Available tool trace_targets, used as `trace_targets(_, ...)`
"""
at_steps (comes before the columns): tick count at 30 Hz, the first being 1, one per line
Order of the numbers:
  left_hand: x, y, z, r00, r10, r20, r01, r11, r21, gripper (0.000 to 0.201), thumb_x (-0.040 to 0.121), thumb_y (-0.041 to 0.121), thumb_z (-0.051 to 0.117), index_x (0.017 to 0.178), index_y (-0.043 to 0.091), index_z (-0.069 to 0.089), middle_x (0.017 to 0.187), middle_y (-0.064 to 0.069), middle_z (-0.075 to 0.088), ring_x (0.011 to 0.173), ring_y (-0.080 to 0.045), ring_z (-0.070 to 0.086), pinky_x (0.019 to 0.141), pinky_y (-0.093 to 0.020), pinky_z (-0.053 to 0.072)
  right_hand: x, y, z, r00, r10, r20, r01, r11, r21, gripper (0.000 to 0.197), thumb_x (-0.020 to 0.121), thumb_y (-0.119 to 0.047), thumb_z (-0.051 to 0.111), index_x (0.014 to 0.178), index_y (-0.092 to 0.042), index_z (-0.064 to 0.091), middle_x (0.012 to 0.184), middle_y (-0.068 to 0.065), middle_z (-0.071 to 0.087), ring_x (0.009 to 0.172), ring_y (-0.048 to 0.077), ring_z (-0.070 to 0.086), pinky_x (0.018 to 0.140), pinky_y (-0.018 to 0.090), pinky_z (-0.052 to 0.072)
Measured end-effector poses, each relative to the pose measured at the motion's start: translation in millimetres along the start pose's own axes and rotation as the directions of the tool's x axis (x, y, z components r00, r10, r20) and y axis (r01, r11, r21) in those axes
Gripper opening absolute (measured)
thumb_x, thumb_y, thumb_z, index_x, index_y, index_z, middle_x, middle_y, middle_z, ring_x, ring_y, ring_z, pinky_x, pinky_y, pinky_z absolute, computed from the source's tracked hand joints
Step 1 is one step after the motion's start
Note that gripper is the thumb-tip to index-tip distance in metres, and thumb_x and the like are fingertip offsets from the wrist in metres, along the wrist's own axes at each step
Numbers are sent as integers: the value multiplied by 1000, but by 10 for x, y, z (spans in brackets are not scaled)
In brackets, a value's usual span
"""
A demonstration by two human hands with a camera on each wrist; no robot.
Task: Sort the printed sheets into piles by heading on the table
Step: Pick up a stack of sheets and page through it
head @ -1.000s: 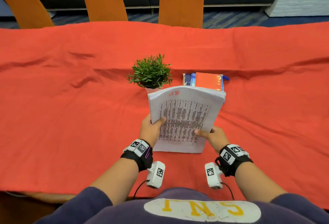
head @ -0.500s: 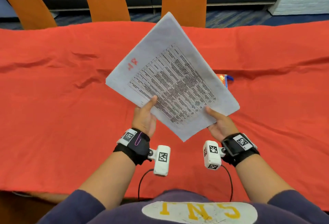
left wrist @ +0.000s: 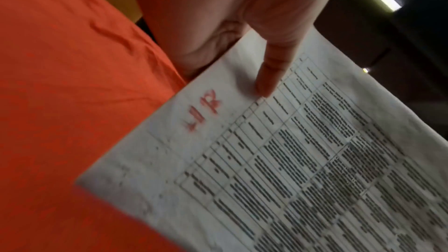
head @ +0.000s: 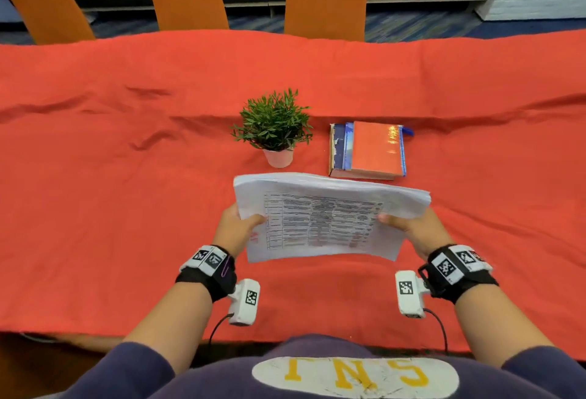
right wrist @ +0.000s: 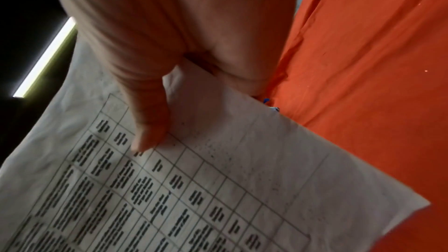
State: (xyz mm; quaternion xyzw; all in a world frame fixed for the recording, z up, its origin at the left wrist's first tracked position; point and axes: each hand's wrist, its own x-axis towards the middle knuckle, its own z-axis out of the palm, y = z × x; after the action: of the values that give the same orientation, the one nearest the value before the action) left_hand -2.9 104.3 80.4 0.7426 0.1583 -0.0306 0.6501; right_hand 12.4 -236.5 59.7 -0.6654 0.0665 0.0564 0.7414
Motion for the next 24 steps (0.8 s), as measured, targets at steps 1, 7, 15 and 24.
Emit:
trace_targets(1, -14, -42, 4, 999, 7, -31, -8, 1000, -19, 23, 77, -9, 64, 95, 5, 67, 82, 1, 74, 75, -13, 67, 71, -27, 52, -20, 9, 10, 1000, 1, 2, -1, 1000, 1, 66, 39, -34, 92, 98, -15, 70, 96, 0, 76, 88, 12, 71, 80, 25, 56)
trace_targets(7, -132, -303, 29, 993, -55, -107, 48, 997, -65, 30, 74, -14, 65, 82, 15, 65, 75, 4, 70, 67, -11, 63, 59, -17, 51, -127, 216, -15, 993, 96, 65, -94, 995, -27, 47, 52, -12, 89, 95, -15, 71, 92, -3, 76, 85, 10, 70, 83, 32, 52)
trace_targets(15, -165, -399, 67, 986, -85, -142, 66, 988, -138, 26, 72, -12, 68, 88, 9, 69, 82, -3, 71, 73, -15, 65, 67, -23, 51, -120, 406, 6, 988, 155, -27, -155, 988, 1, 72, 27, -26, 94, 94, -9, 73, 94, 8, 76, 87, 17, 71, 81, 30, 56)
trace_targets(24, -166, -471, 61, 992, -112, -66, 104, 989, -105, 31, 73, -13, 68, 96, 8, 67, 84, -3, 72, 80, -20, 66, 70, -26, 53, -145, 397, 14, 983, 171, -62, -177, 976, -124, 41, 66, 26, 65, 86, -10, 68, 72, -7, 75, 71, 4, 69, 74, 23, 54)
